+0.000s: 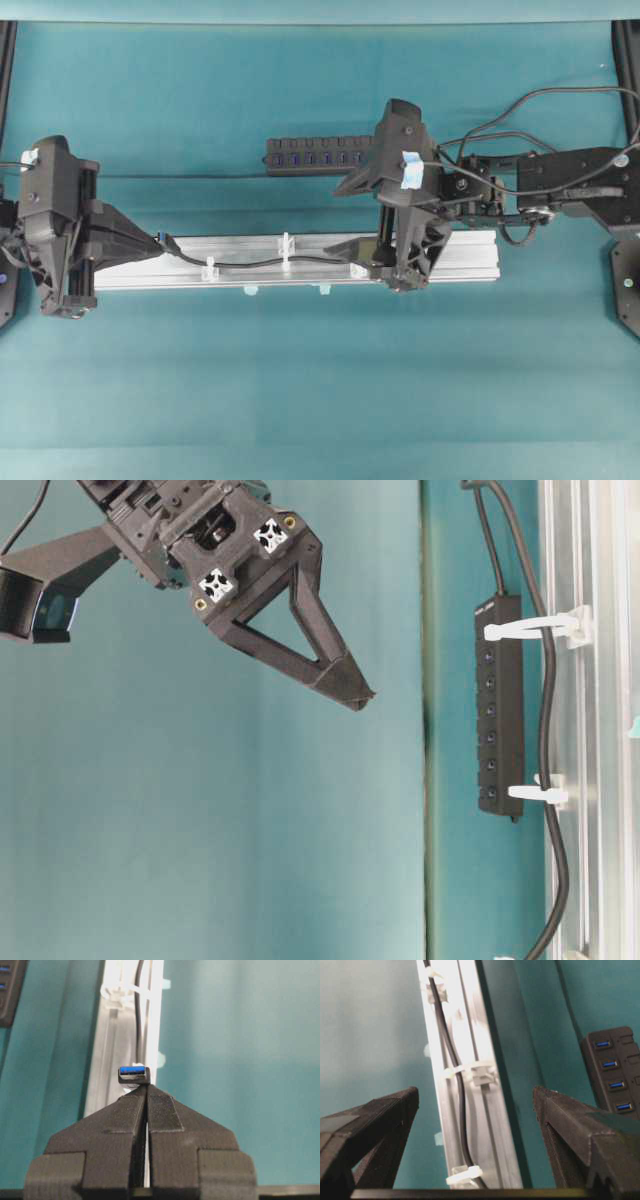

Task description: Pass the USB cable through three rings with both arms.

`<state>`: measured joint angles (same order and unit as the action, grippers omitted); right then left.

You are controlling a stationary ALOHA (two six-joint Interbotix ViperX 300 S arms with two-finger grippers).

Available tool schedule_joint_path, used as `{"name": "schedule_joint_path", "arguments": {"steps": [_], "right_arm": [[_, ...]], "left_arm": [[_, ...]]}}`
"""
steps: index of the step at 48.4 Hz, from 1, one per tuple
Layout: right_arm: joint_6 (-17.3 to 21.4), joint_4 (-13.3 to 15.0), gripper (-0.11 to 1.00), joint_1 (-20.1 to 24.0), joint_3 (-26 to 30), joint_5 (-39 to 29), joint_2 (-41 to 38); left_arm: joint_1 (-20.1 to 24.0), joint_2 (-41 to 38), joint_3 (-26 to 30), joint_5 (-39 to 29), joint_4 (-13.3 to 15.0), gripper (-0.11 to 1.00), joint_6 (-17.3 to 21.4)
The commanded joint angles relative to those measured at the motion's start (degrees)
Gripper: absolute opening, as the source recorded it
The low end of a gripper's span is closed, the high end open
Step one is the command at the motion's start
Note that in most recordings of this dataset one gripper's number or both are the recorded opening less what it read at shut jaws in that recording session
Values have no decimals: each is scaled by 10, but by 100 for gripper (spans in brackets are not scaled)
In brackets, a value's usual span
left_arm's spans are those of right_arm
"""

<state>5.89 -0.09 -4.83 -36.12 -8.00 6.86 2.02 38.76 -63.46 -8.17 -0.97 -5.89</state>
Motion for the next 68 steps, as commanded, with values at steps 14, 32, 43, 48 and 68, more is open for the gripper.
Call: {"name": "schedule_joint_path", "arguments": {"steps": [14,32,43,48,68], "right_arm": [[24,-4,62,1,4,3,8],[35,-2,62,9,-3,-5,8],[28,4,62,11,-10,-5,9],[29,4,62,11,-14,-5,11],[28,4,62,18,-36,-5,25]], "left_arm": [[1,0,11,6,-2,0,-1],[1,0,11,6,-2,0,-1],[1,0,11,6,-2,0,-2],[1,0,11,6,-2,0,-2],[0,0,11,6,-2,0,-2]]}}
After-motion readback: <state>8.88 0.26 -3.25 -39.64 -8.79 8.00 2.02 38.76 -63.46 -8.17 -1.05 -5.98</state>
